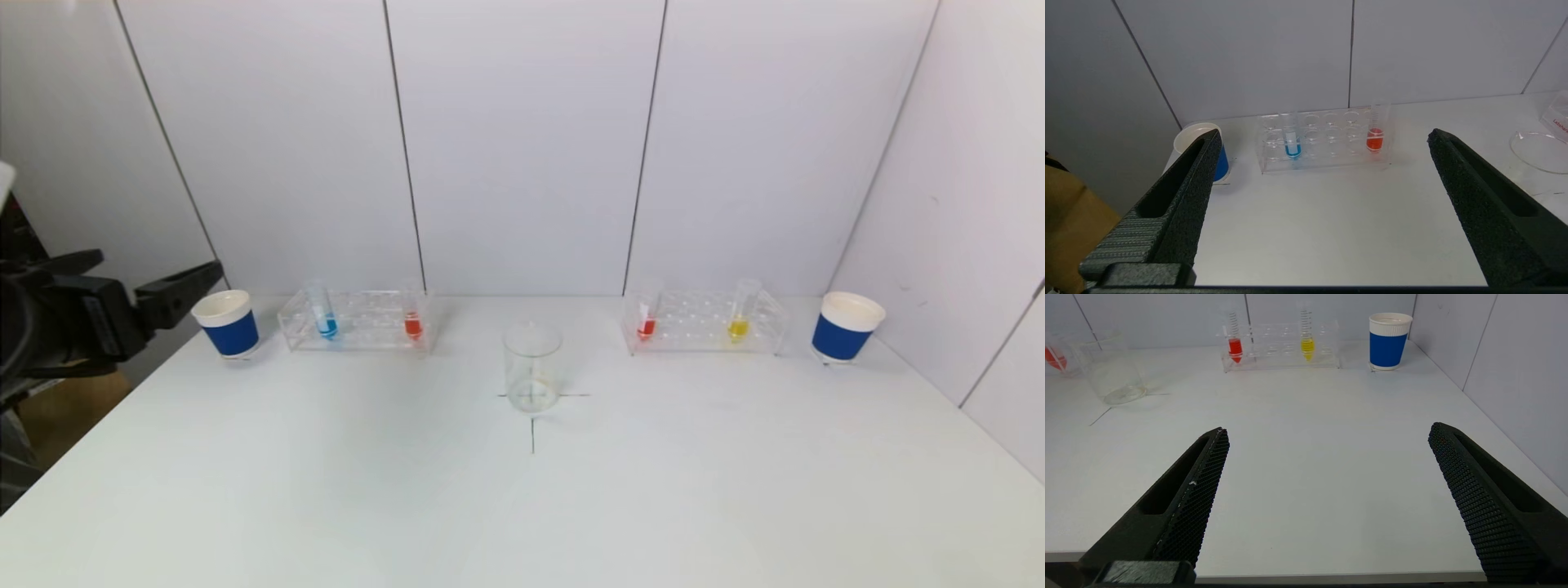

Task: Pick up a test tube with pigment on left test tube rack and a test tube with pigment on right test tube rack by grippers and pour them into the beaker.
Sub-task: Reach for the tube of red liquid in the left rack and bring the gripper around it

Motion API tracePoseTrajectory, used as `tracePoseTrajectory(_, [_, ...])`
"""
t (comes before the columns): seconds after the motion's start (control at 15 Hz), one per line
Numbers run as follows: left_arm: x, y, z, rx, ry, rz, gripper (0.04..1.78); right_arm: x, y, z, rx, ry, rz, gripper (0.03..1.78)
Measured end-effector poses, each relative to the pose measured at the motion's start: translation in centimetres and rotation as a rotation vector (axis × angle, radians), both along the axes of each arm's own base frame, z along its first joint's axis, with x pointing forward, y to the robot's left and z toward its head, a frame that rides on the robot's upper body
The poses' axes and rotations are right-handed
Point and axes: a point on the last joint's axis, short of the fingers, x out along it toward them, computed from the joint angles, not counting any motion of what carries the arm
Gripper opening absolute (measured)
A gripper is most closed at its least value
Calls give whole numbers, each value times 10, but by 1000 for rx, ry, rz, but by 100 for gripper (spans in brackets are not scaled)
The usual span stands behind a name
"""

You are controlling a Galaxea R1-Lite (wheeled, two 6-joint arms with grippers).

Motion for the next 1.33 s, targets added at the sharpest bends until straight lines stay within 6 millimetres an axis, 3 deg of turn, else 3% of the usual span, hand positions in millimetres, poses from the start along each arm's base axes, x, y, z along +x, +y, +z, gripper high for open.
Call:
tracePoseTrajectory(0.33, [66,-31,-44,-4,15,-38,176,0,0,0,0,0,0,177])
tracePoseTrajectory(0.67, [117,-67,-95,-7,-17,-80,176,0,0,0,0,0,0,177])
tracePoseTrajectory(0.93, [145,-89,-133,-12,-49,-71,176,0,0,0,0,0,-1,177])
tracePoseTrajectory(1.33, [171,-104,-164,-10,-36,-37,176,0,0,0,0,0,0,177])
